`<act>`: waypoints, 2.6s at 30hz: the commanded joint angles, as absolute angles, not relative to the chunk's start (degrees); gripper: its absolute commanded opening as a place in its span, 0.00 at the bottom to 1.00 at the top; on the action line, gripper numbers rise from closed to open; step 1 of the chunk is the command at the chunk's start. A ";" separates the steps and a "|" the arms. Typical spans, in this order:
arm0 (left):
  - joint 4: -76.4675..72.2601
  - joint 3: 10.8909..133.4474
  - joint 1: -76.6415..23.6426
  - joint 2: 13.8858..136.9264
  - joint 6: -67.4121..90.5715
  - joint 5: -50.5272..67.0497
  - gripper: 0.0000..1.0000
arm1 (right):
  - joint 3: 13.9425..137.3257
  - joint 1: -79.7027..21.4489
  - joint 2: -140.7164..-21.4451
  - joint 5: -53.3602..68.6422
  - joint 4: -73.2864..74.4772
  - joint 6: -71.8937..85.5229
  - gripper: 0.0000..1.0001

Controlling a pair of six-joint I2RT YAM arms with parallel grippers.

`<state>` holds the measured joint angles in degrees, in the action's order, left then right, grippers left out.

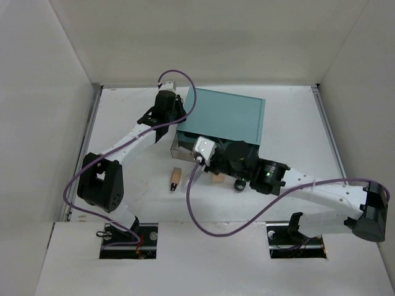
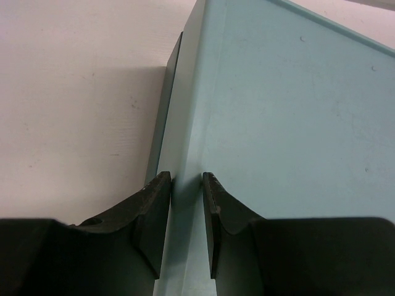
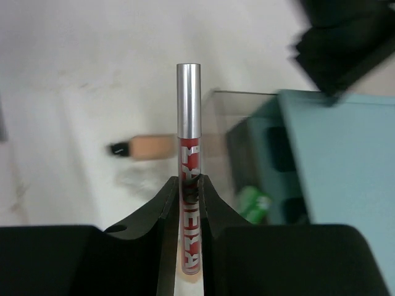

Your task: Organize the makeup

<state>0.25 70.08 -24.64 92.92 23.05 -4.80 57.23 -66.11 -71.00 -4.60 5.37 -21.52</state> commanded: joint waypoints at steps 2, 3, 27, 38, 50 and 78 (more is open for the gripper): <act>8.35 67.15 -24.56 93.43 22.15 -5.10 0.24 | 59.32 -57.28 -72.50 -7.64 0.27 -19.78 0.00; 8.26 67.15 -24.65 93.43 22.15 -5.10 0.24 | 59.76 -55.35 -73.64 -8.08 -0.26 -19.51 0.00; 7.73 66.44 -25.97 90.26 22.76 -6.59 0.24 | 53.45 -54.61 -62.94 -8.09 -1.06 -9.77 0.47; 7.73 66.89 -26.15 91.76 22.85 -6.68 0.19 | 47.11 -64.99 -64.94 -16.34 4.04 7.98 0.32; 8.35 66.45 -26.41 92.37 22.59 -6.68 0.17 | 50.00 -68.25 -79.61 -22.30 4.74 13.80 0.24; 9.23 66.27 -27.20 92.81 21.97 -6.86 0.17 | 65.47 -56.56 -95.18 -54.04 -0.96 8.35 0.24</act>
<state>1.72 67.53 -26.15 89.82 23.00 -7.51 62.24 -58.06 -93.67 -46.59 4.67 8.71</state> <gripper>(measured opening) 0.206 0.238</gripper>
